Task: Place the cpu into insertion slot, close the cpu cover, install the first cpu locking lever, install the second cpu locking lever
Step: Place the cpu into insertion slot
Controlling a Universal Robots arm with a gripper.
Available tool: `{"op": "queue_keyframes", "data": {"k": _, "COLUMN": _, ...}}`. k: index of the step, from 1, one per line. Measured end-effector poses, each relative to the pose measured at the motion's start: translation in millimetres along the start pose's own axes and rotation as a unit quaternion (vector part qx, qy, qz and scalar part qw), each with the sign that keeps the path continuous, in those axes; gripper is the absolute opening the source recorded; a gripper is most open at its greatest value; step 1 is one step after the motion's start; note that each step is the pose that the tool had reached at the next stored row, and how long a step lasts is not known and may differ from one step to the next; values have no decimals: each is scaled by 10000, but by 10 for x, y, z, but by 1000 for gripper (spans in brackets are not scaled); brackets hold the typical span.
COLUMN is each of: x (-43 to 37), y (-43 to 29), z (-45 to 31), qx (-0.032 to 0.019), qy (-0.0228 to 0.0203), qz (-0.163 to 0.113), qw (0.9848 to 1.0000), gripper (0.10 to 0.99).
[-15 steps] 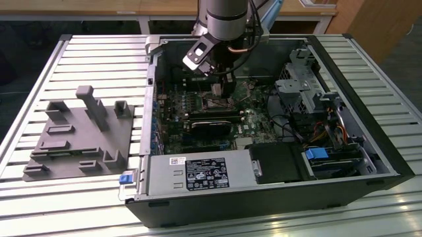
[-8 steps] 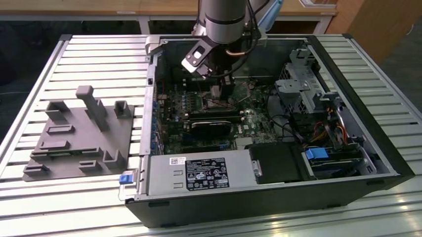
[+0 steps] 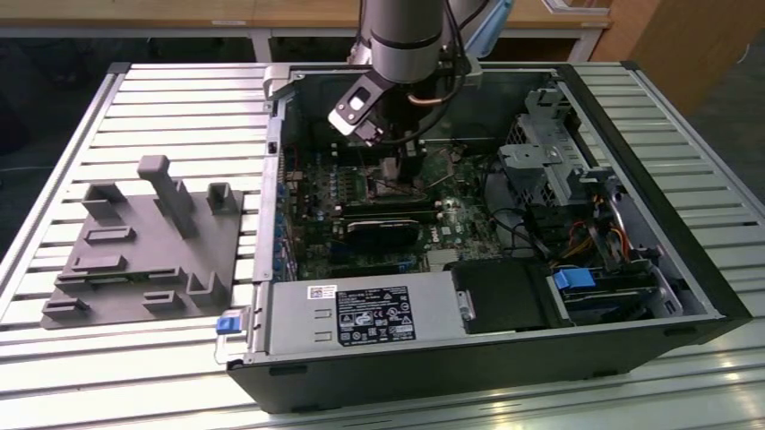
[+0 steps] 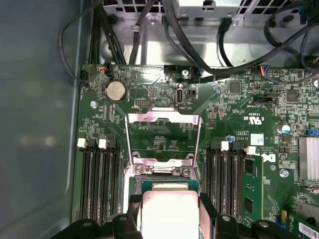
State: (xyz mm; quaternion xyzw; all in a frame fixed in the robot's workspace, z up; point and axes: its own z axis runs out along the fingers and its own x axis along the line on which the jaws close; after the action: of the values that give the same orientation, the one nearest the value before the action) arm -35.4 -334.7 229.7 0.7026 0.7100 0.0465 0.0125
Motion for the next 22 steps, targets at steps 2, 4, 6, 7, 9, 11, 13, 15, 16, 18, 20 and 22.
{"op": "queue_keyframes", "data": {"k": 2, "x": 0, "y": -17, "z": 15, "qx": -3, "qy": -1, "qz": 12, "qw": 10000, "gripper": 541}}
{"op": "queue_keyframes", "data": {"k": 4, "x": -1, "y": -25, "z": 36, "qx": -4, "qy": -3, "qz": 29, "qw": 10000, "gripper": 541}}
{"op": "queue_keyframes", "data": {"k": 6, "x": -2, "y": -31, "z": 64, "qx": -4, "qy": -4, "qz": 33, "qw": 10000, "gripper": 541}}
{"op": "queue_keyframes", "data": {"k": 7, "x": -2, "y": -32, "z": 77, "qx": -5, "qy": -3, "qz": 33, "qw": 10000, "gripper": 541}}
{"op": "queue_keyframes", "data": {"k": 9, "x": -3, "y": -34, "z": 89, "qx": -5, "qy": -3, "qz": 33, "qw": 10000, "gripper": 541}}
{"op": "queue_keyframes", "data": {"k": 11, "x": -3, "y": -35, "z": 97, "qx": -4, "qy": -3, "qz": 33, "qw": 10000, "gripper": 541}}
{"op": "queue_keyframes", "data": {"k": 13, "x": -4, "y": -35, "z": 106, "qx": -5, "qy": -3, "qz": 33, "qw": 10000, "gripper": 541}}
{"op": "queue_keyframes", "data": {"k": 15, "x": -4, "y": -36, "z": 112, "qx": -4, "qy": -3, "qz": 33, "qw": 10000, "gripper": 541}}
{"op": "queue_keyframes", "data": {"k": 16, "x": -4, "y": -36, "z": 115, "qx": -4, "qy": -3, "qz": 33, "qw": 10000, "gripper": 541}}
{"op": "queue_keyframes", "data": {"k": 18, "x": -4, "y": -37, "z": 119, "qx": -4, "qy": -3, "qz": 33, "qw": 10000, "gripper": 541}}
{"op": "queue_keyframes", "data": {"k": 20, "x": -5, "y": -37, "z": 126, "qx": -5, "qy": -3, "qz": 33, "qw": 10000, "gripper": 541}}
{"op": "queue_keyframes", "data": {"k": 22, "x": -5, "y": -38, "z": 135, "qx": -5, "qy": -3, "qz": 33, "qw": 10000, "gripper": 541}}
